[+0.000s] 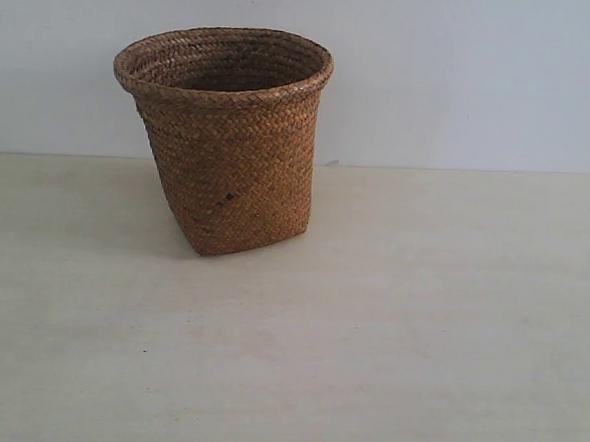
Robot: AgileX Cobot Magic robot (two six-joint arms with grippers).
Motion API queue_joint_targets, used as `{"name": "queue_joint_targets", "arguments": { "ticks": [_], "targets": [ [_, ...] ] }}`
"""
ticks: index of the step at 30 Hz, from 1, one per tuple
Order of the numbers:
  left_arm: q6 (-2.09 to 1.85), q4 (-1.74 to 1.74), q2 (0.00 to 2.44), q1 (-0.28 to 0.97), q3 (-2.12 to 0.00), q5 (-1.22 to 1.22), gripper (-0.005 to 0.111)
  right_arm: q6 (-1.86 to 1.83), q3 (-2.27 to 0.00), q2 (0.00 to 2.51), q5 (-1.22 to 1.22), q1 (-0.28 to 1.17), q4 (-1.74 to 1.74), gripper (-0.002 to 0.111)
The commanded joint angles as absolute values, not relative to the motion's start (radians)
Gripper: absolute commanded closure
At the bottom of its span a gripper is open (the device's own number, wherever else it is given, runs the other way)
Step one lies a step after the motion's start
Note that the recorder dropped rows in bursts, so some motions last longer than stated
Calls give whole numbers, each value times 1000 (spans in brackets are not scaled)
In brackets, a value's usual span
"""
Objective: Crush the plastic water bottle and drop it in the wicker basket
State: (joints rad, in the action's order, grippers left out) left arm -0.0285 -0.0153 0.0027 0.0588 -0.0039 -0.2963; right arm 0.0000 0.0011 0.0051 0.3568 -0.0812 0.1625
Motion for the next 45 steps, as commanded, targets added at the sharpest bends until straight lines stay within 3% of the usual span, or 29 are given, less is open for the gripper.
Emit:
{"name": "queue_joint_targets", "arguments": {
  "ticks": [1, 30, 45],
  "targets": [
    [-32, -20, 0, 55, 0, -293, 103, 16, 0, 0, 362, -88, 95, 108],
    [-32, -20, 0, 55, 0, -293, 103, -35, 0, 0, 362, -88, 49, 108],
    [-32, -20, 0, 55, 0, -293, 103, -35, 0, 0, 362, 23, 47, 108]
  ]
}}
